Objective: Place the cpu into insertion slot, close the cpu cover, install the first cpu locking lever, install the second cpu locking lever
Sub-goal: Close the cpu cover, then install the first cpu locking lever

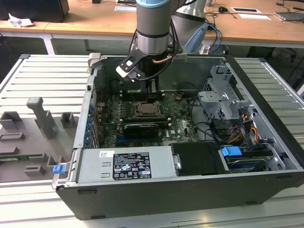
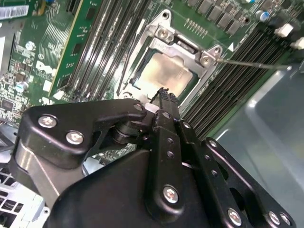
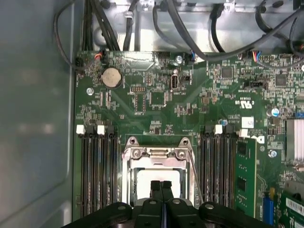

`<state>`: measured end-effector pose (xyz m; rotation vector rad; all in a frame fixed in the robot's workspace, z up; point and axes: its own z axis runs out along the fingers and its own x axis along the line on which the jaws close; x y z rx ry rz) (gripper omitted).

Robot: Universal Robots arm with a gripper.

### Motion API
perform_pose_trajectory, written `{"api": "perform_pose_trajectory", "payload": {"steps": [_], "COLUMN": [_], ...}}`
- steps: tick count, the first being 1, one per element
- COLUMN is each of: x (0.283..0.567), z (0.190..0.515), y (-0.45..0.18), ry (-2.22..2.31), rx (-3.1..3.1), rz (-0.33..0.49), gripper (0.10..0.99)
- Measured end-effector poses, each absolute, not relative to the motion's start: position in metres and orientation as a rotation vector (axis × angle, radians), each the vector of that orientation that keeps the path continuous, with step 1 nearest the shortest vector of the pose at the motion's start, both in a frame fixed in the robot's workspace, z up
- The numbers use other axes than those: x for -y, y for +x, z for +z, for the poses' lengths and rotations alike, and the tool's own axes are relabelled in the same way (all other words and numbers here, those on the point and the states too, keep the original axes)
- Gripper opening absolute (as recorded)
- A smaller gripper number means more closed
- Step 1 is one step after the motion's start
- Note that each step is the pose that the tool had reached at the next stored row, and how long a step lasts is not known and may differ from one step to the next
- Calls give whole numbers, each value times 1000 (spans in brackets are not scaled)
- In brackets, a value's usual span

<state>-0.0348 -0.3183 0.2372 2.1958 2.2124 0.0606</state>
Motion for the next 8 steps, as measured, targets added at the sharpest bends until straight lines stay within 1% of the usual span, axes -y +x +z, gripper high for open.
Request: {"api": "perform_pose_trajectory", "payload": {"steps": [8], "x": [318], "z": [237], "y": [-43], "ry": [2196], "rx": [-2213], "rz": [61], "gripper": [106]}}
